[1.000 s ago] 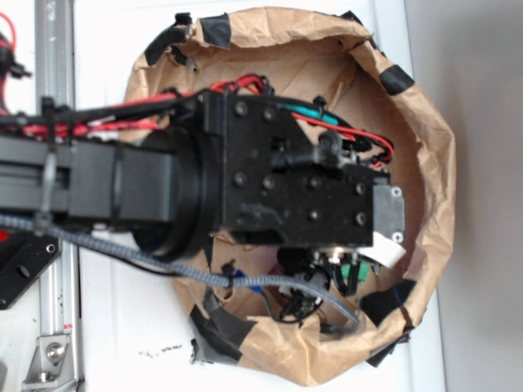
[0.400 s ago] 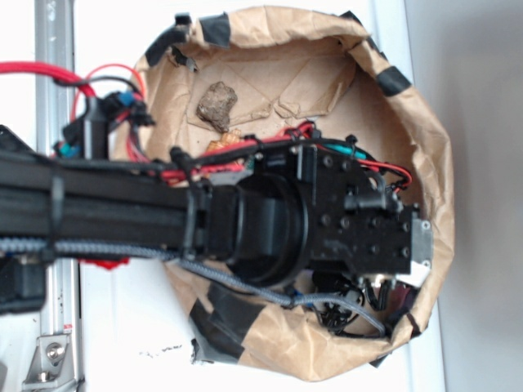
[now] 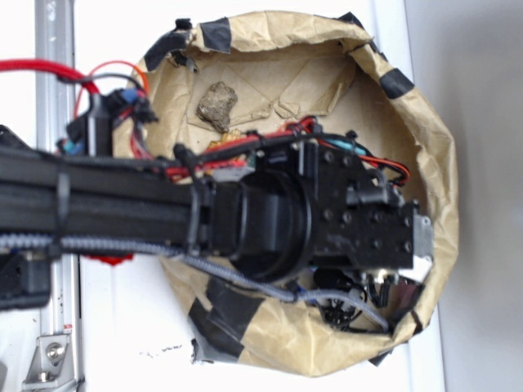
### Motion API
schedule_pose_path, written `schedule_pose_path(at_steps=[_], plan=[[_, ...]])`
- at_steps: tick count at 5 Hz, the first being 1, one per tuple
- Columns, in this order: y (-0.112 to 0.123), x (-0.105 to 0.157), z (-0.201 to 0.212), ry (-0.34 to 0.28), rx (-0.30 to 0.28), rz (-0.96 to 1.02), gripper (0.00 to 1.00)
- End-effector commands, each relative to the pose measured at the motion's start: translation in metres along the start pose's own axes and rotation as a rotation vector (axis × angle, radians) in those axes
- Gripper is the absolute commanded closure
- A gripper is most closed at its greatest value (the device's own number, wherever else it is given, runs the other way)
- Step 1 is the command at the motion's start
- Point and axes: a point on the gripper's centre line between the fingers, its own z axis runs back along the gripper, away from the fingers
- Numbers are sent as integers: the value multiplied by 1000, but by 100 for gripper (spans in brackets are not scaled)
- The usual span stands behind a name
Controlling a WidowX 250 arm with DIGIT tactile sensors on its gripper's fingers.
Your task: Grab the green block.
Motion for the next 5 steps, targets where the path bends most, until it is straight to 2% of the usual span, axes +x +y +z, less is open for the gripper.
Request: schedule_pose_path(at_steps=[1, 2, 3, 4, 5], plan=[[4, -17, 42, 65, -13, 293, 100], [24, -21, 94, 31, 27, 410, 100], [39, -22, 133, -37, 78, 476, 100], [32, -14, 154, -106, 91, 433, 100], [27, 0, 145, -123, 114, 374, 100]])
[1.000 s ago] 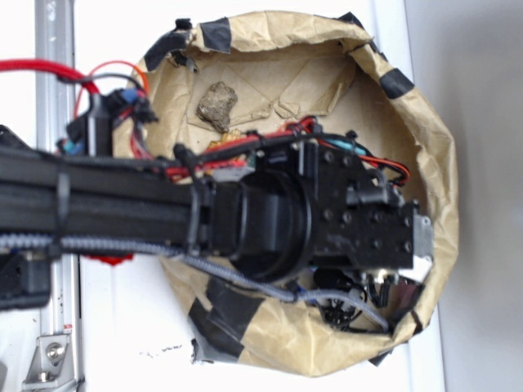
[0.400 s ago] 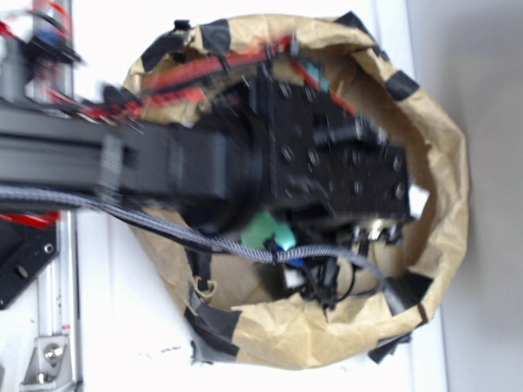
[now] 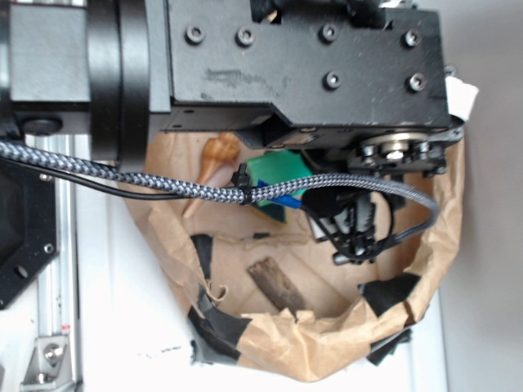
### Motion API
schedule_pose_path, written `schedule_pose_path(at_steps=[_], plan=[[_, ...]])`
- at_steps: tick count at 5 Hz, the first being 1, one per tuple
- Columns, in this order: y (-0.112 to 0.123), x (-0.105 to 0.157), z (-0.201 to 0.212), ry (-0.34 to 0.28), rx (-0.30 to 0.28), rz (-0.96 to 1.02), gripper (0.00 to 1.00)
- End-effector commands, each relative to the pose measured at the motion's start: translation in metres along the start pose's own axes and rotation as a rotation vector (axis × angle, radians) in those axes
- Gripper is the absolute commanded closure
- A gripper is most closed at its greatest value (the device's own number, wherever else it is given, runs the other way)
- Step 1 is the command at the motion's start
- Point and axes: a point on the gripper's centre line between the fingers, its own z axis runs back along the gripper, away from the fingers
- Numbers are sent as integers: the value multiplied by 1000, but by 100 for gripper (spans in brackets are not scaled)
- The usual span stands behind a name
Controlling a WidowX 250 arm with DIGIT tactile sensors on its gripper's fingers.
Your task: Grab the green block.
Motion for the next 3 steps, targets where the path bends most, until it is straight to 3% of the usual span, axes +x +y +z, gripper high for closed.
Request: schedule_pose_path(at_steps=[1, 2, 3], plan=[[-24, 19, 11, -116, -19, -62, 100], [-20, 19, 13, -119, -41, -49, 100], [-17, 10, 15, -92, 4, -84, 54]])
